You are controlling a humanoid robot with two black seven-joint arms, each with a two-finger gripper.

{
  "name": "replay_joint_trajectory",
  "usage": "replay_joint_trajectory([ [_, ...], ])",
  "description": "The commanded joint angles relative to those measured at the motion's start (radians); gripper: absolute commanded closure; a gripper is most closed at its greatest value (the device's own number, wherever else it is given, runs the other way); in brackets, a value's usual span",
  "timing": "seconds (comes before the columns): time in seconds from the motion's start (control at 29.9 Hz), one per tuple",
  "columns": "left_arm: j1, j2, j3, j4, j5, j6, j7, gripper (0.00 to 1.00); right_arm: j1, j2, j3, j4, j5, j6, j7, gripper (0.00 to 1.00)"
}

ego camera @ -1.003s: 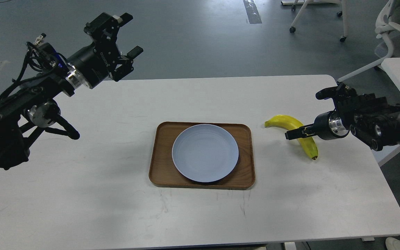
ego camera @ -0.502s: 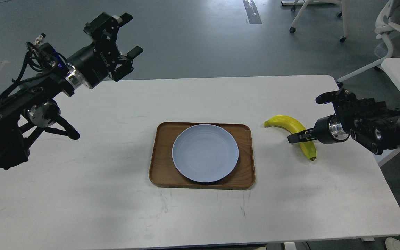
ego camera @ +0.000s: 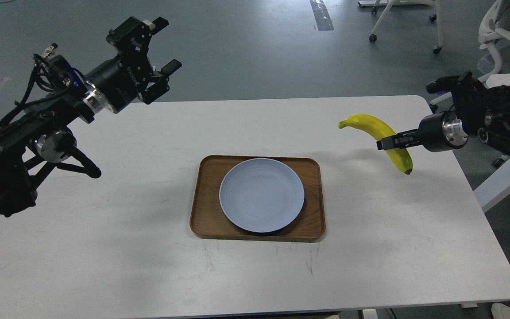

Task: Place banana on plate with both arms
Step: 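Carry the banana over the plate and lower it onto the plate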

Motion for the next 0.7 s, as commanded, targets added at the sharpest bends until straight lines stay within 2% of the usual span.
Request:
replay_joint_trajectory([
  [0.0, -0.001, 0.001, -0.001, 0.000, 0.000, 0.001, -0.001, 0.02, 0.047, 0.018, 0.002, 0.064, -0.001, 0.002, 0.000, 0.86],
  [0.37, 0.002, -0.001, -0.018, -0.002, 0.000, 0.006, -0.001, 0.02, -0.002, 0.263, 0.003, 0.050, 0.005, -0.003, 0.000, 0.87],
  [0.67, 0.009, -0.002, -0.018, -0.002, 0.000, 0.007, -0.001, 0.02, -0.006, 0.357, 0.003, 0.021, 0.011, -0.002, 0.000, 0.86],
])
